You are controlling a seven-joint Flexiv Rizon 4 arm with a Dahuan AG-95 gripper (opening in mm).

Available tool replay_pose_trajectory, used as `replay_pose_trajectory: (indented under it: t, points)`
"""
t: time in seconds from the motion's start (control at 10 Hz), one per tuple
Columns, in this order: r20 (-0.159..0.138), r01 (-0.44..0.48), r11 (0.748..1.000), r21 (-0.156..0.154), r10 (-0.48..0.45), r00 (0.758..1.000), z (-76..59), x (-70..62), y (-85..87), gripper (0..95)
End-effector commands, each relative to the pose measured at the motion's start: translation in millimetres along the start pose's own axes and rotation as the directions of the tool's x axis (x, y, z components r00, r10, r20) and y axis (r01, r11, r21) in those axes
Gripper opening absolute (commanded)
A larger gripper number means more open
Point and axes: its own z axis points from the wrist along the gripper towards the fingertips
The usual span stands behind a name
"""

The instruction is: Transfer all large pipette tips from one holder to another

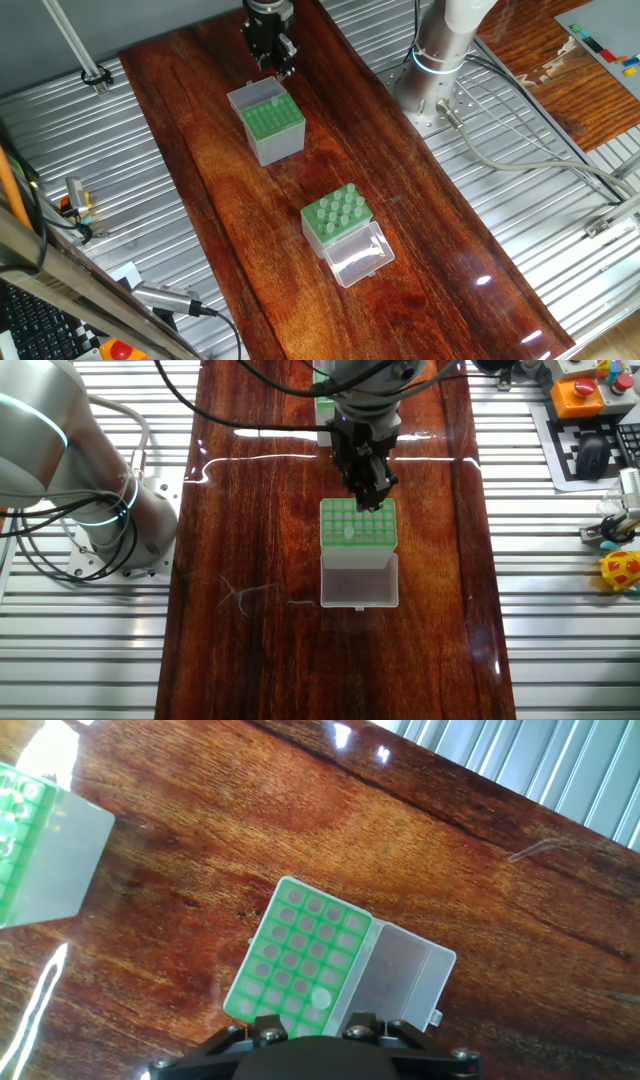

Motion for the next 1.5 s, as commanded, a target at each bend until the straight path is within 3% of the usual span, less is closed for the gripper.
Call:
replay_pose_trajectory:
  t: [0.1,0.3,0.5,0.6,0.8,1.0,1.2,1.3,1.5]
  points:
    - [0.005,-0.074,0.997,-0.014,0.074,0.997,-7.3,-12.0,15.7,19.0]
    - [0.006,-0.144,0.989,-0.023,0.145,0.989,-14.6,-28.8,47.4,19.0]
    - [-0.013,-0.172,0.985,-0.028,0.172,0.985,-14.6,-28.8,47.4,19.0]
    - [-0.033,-0.077,0.996,-0.039,0.076,0.997,-14.6,-28.8,47.4,19.0]
    - [-0.051,0.030,0.998,-0.051,-0.032,0.998,-14.6,-28.8,47.4,19.0]
    - [-0.057,0.048,0.997,-0.061,-0.051,0.997,-14.6,-28.8,47.4,19.0]
    - [-0.043,0.019,0.997,-0.072,-0.022,0.999,5.8,-47.3,69.7,19.0]
    - [-0.030,-0.012,0.997,-0.075,0.009,1.000,17.7,-65.6,92.8,19.0]
    - [-0.019,-0.070,0.996,-0.060,0.069,0.997,30.8,-86.3,129.5,19.0]
